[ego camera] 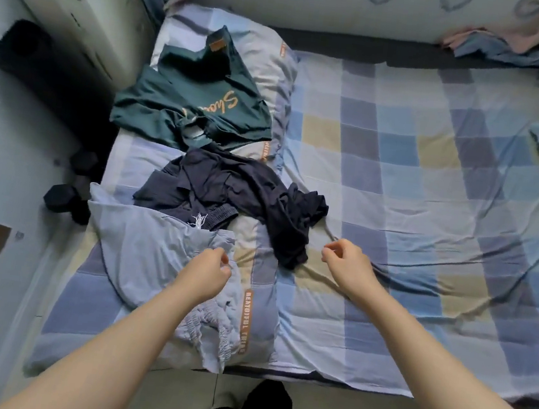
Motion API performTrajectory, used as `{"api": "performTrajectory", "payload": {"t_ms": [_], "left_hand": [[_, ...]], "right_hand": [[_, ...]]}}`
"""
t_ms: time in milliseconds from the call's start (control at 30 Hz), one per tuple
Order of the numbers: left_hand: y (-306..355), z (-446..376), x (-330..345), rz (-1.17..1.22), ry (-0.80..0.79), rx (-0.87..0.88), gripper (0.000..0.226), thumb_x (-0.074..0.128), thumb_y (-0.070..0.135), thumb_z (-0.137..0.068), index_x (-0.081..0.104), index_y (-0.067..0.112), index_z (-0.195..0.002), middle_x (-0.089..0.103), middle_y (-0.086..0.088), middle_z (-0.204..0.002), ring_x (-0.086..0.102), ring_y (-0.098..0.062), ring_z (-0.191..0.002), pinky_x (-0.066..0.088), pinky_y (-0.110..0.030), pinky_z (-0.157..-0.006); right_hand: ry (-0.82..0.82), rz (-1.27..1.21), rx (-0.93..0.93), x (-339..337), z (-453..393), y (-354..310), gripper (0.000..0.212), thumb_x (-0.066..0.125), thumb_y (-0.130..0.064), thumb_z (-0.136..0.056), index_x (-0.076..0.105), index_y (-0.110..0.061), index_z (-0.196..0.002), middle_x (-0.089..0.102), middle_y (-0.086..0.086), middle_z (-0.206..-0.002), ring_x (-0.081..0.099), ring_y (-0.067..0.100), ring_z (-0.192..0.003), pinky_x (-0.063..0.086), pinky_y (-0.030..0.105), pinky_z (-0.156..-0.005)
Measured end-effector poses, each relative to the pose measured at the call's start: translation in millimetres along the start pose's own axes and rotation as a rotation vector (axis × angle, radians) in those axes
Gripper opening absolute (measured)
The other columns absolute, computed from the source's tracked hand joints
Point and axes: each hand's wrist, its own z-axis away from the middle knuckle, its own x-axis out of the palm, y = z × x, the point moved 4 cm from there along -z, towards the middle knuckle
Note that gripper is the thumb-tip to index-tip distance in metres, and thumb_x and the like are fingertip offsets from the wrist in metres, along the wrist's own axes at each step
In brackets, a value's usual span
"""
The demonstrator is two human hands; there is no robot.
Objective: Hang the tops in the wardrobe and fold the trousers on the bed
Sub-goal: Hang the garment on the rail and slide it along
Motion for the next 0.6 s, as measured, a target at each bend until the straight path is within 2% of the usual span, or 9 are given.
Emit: {"api": "performTrajectory", "payload": {"t_ms": [100, 233, 400, 500, 600], "left_hand": [[12, -62, 22, -0.087, -0.032, 0.029, 0.035, 0.051, 0.021, -0.093, 0.053, 0.011, -0.126, 0.053, -0.013, -0.133, 0.051, -0.031, -0.122, 0.043, -0.037, -0.098], [19, -134, 62, -0.296, -0.091, 0.092, 0.043, 0.052, 0.026, -0.094, 0.045, 0.012, -0.134, 0.046, -0.010, -0.140, 0.042, -0.031, -0.129, 0.040, -0.042, -0.103], [27, -219, 87, -0.636, 0.025, 0.236, 0.054, 0.052, 0.018, -0.091, 0.034, 0.013, -0.142, 0.038, -0.007, -0.146, 0.032, -0.029, -0.136, 0.033, -0.041, -0.106], [16, -277, 91, -0.877, 0.071, 0.278, 0.066, 0.048, 0.013, -0.095, 0.016, 0.008, -0.153, 0.016, -0.010, -0.161, 0.013, -0.031, -0.148, 0.020, -0.046, -0.117], [-1, -319, 90, -0.880, 0.049, 0.198, 0.070, 0.043, 0.012, -0.099, 0.004, 0.012, -0.156, 0.003, -0.008, -0.164, 0.006, -0.031, -0.150, 0.016, -0.049, -0.119]], "right_hand": [[-0.021, -0.059, 0.038, 14, -64, 14, 0.024, 0.049, -0.025, -0.094, 0.061, -0.010, -0.108, 0.067, 0.005, -0.109, 0.057, 0.022, -0.100, 0.040, 0.030, -0.079], [-0.078, -0.025, 0.057, 48, -140, 36, 0.025, 0.048, -0.025, -0.095, 0.061, -0.010, -0.110, 0.065, 0.006, -0.113, 0.057, 0.024, -0.105, 0.045, 0.035, -0.091], [-0.175, -0.054, 0.083, 94, -208, 61, 0.041, 0.051, -0.031, -0.096, 0.050, -0.012, -0.132, 0.058, 0.007, -0.127, 0.054, 0.024, -0.117, 0.043, 0.036, -0.100], [-0.206, -0.051, 0.065, 126, -245, 77, 0.052, 0.054, -0.033, -0.095, 0.043, -0.013, -0.141, 0.052, 0.010, -0.135, 0.050, 0.026, -0.124, 0.041, 0.039, -0.105], [-0.194, 0.043, 0.005, 152, -268, 88, 0.064, 0.057, -0.036, -0.093, 0.032, -0.013, -0.147, 0.042, 0.014, -0.143, 0.040, 0.029, -0.133, 0.035, 0.040, -0.110]]}}
